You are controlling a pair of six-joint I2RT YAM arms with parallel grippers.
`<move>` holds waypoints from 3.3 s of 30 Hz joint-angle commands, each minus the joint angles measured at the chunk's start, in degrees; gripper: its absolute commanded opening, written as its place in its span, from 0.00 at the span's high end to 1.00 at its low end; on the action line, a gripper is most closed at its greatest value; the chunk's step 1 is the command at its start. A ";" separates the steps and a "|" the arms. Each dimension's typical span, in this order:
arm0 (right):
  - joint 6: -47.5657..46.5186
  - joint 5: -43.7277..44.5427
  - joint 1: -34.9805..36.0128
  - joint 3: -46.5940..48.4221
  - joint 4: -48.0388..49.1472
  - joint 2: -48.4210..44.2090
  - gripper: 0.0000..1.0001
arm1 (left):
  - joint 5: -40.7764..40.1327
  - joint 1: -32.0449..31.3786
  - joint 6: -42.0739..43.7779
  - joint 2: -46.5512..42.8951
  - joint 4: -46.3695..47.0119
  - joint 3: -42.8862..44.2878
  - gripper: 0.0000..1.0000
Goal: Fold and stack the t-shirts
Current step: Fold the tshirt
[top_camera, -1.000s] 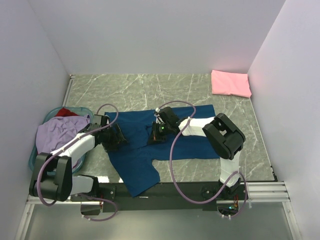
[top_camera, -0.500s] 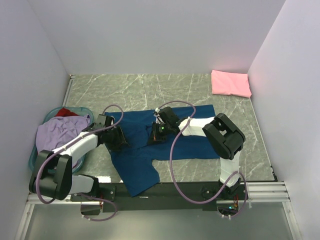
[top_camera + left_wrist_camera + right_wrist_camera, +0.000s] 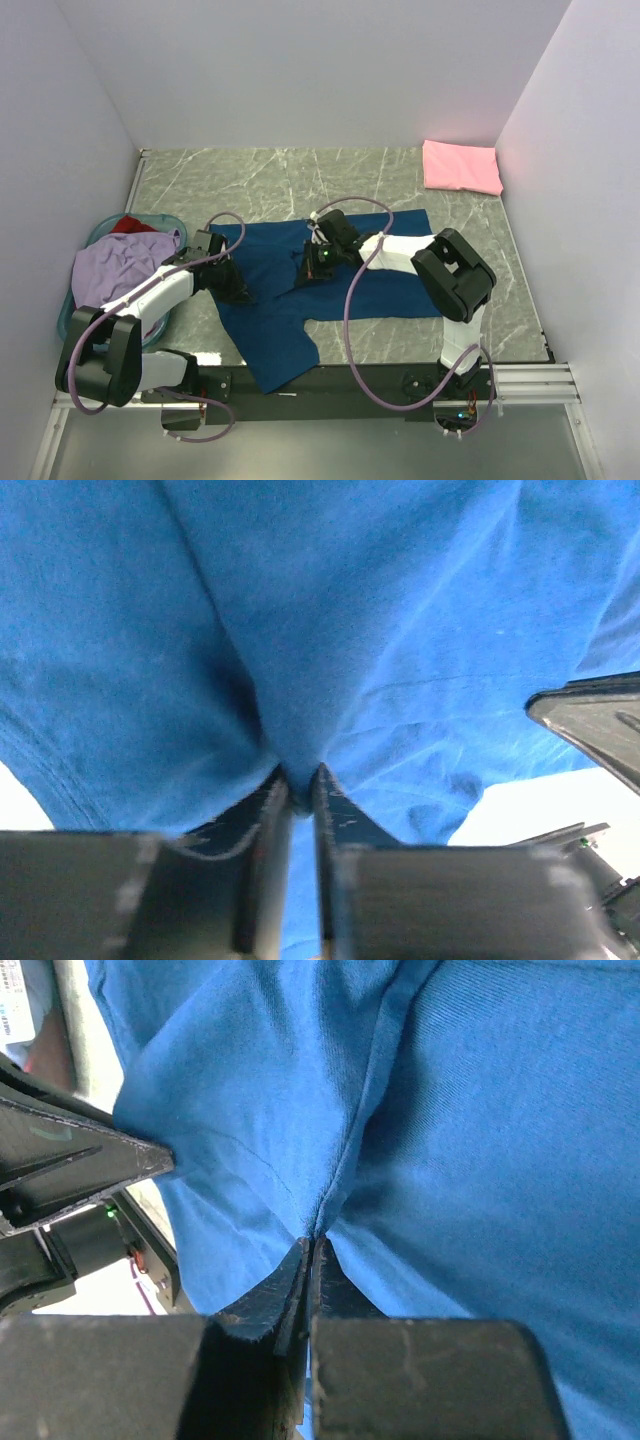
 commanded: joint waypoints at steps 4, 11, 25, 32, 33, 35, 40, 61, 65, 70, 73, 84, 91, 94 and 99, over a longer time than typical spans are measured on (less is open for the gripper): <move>-2.93 2.25 0.21 3.61 -4.32 -3.59 1.00 | 2.92 -0.24 -1.74 -1.54 -4.85 2.00 0.95; -3.81 1.81 -0.06 5.72 -8.45 -4.20 1.00 | 5.65 -0.24 -2.28 -1.10 -6.88 2.35 0.99; -5.39 1.72 -0.32 7.48 -15.31 0.63 1.00 | 1.87 -0.15 -2.10 1.27 -9.08 2.88 0.95; -6.35 4.27 -0.32 7.48 -15.05 -0.60 0.73 | 3.37 -0.24 -3.68 -0.12 -8.90 2.52 0.66; -6.97 6.45 -0.67 7.57 -15.31 -2.25 0.71 | 3.02 -0.15 -3.68 -0.57 -9.25 2.87 0.63; -8.37 8.74 -2.33 7.13 -15.93 -5.85 0.63 | 0.83 -0.15 -4.47 -2.06 -10.74 4.54 0.56; -11.36 14.45 -11.37 5.90 -17.95 -12.11 0.54 | -6.64 3.18 -3.95 -2.77 -12.24 12.78 0.51; -11.19 17.10 -45.32 10.29 -13.29 2.21 0.56 | -19.84 13.12 0.45 36.43 -7.76 40.68 0.69; -9.79 17.19 -47.51 9.68 -13.56 3.71 0.57 | -20.89 13.91 0.54 37.83 -8.80 40.32 0.68; -9.35 18.68 -49.71 8.54 -13.47 2.83 0.57 | -21.59 15.32 0.45 37.93 -10.22 40.84 0.67; -9.70 19.74 -49.89 8.97 -14.00 1.78 0.57 | -20.37 15.32 0.54 36.35 -9.60 41.54 0.63; -13.56 21.14 -47.26 9.68 -14.00 -5.87 0.59 | -18.87 12.34 1.42 30.72 -11.27 46.56 0.55; -15.67 20.62 -44.18 13.28 -16.98 -1.84 0.63 | -20.36 9.43 1.94 32.29 -11.09 46.47 0.57; -16.38 21.58 -43.39 14.68 -18.82 0.27 0.64 | -20.80 8.38 1.94 34.58 -11.10 46.12 0.58; -17.70 23.78 -42.68 16.44 -20.76 3.09 0.64 | -21.33 7.06 1.77 37.74 -10.57 45.85 0.58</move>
